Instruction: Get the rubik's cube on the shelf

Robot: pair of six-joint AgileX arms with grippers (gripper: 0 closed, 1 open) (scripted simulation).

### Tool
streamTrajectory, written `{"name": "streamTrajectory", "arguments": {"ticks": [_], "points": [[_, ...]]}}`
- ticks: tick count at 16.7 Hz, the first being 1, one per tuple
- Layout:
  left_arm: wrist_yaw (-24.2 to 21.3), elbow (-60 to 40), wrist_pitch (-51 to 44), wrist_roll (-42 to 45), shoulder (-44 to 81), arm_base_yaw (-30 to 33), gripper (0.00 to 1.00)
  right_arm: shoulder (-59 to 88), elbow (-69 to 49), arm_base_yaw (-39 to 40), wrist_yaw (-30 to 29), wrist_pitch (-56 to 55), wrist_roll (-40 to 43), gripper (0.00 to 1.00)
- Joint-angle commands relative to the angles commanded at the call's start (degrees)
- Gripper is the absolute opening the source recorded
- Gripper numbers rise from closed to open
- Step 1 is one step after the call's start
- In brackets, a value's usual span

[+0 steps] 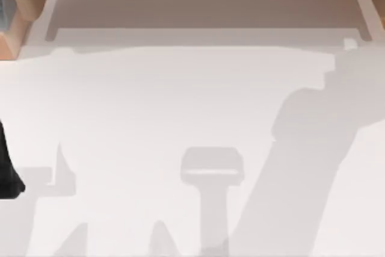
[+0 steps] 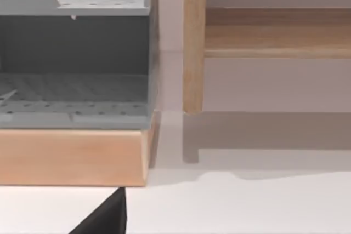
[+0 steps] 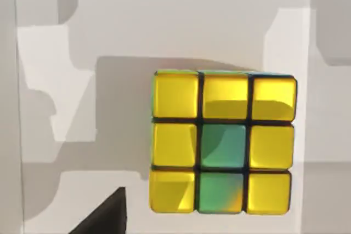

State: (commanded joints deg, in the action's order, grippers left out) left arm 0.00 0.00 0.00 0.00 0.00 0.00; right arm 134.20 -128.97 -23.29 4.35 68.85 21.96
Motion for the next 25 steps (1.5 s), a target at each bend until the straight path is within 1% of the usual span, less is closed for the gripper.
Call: {"name": "streamTrajectory", "arguments": {"ticks": [3,9,15,19,25], "points": [[0.00,0.00,0.00,0.00,0.00,0.00,1.00,2.78,-2.70,0.93,-0.79,4.61,-2.71,1.00],[0.00,0.00,0.00,0.00,0.00,0.00,1.00,3.08,-2.65,0.78,-0.80,4.66,-2.81,1.00],[0.00,0.00,0.00,0.00,0.00,0.00,1.00,8.18,0.49,1.69,-1.06,-3.65,-3.64,1.00],[0.00,0.00,0.00,0.00,0.00,0.00,1.00,8.43,0.53,1.78,-1.08,-3.93,-3.74,1.00],[0.00,0.00,0.00,0.00,0.00,0.00,1.00,8.43,0.53,1.78,-1.08,-3.93,-3.74,0.55]]}}
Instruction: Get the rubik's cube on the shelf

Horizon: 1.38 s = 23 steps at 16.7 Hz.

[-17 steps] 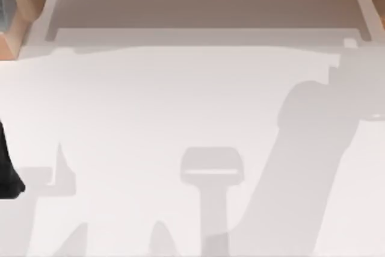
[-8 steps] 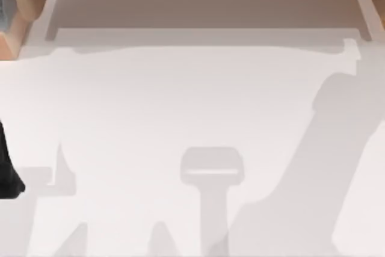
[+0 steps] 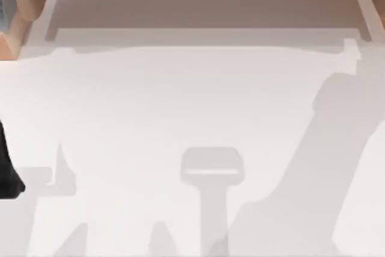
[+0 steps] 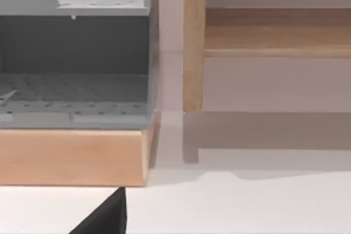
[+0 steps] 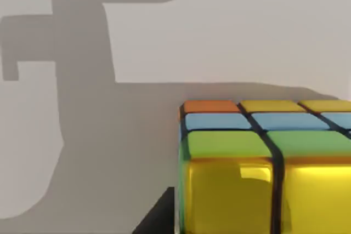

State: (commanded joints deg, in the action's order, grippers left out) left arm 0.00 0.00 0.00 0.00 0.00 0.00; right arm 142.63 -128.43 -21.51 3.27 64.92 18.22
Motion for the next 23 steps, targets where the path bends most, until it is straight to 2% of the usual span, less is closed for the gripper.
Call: {"name": "streamTrajectory", "arguments": {"ticks": [7,17,23], "points": [[0.00,0.00,0.00,0.00,0.00,0.00,1.00,0.00,0.00,0.00,0.00,0.00,0.00,0.02],[0.00,0.00,0.00,0.00,0.00,0.00,1.00,-0.13,0.03,-0.25,0.06,0.09,0.06,0.00],[0.00,0.00,0.00,0.00,0.00,0.00,1.00,-4.68,0.52,-1.99,3.24,6.45,6.60,0.00]]}}
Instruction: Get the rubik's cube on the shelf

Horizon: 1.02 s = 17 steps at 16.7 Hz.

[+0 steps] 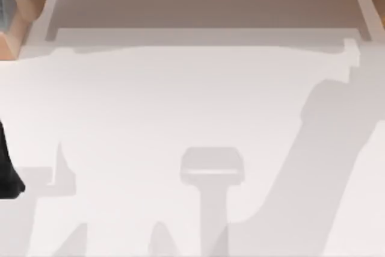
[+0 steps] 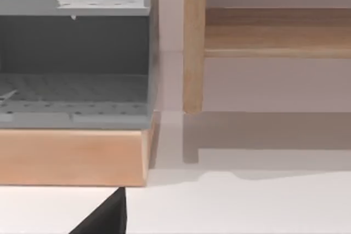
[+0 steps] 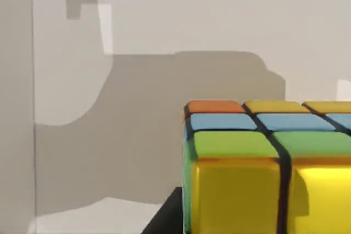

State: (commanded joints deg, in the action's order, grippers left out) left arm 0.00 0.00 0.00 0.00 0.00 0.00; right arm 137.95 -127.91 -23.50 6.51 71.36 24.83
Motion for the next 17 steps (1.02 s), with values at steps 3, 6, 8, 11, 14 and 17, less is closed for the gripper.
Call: {"name": "streamTrajectory", "arguments": {"ticks": [3,6,8,11,14,17], "points": [[0.00,0.00,0.00,0.00,0.00,0.00,1.00,-0.54,-1.40,-0.05,0.52,2.78,0.96,0.00],[0.00,0.00,0.00,0.00,0.00,0.00,1.00,1.61,-4.64,0.84,-0.60,2.44,-1.56,0.00],[0.00,0.00,0.00,0.00,0.00,0.00,1.00,3.63,-6.87,1.35,-1.89,1.40,-4.15,0.00],[0.00,0.00,0.00,0.00,0.00,0.00,1.00,5.29,-8.56,1.76,-3.24,0.93,-6.65,0.00],[0.00,0.00,0.00,0.00,0.00,0.00,1.00,5.29,-8.56,1.76,-3.24,0.93,-6.65,0.00],[0.00,0.00,0.00,0.00,0.00,0.00,1.00,4.72,-8.04,1.42,-3.21,1.04,-6.60,0.00]]}}
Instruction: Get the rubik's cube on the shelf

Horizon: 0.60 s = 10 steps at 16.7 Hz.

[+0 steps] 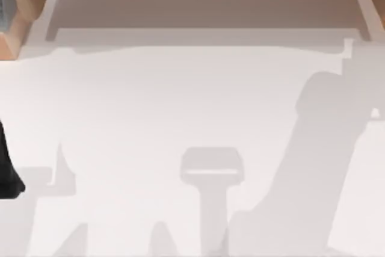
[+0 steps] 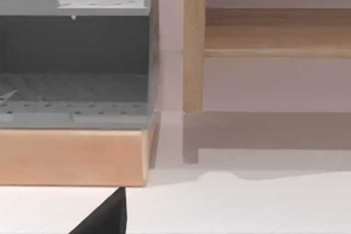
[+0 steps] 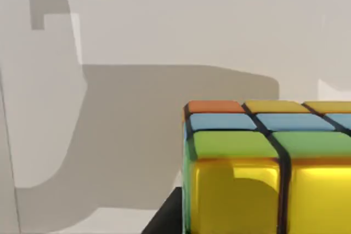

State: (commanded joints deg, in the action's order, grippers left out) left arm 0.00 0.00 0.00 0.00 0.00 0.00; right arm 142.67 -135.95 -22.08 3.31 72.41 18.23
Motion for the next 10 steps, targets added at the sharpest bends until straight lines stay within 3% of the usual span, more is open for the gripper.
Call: {"name": "streamTrajectory", "arguments": {"ticks": [5,10], "points": [[0.00,0.00,0.00,0.00,0.00,0.00,1.00,-9.51,6.76,1.77,-1.75,-0.56,1.41,0.00],[0.00,0.00,0.00,0.00,0.00,0.00,1.00,-23.70,19.99,10.65,-4.92,-7.11,3.49,0.00]]}}
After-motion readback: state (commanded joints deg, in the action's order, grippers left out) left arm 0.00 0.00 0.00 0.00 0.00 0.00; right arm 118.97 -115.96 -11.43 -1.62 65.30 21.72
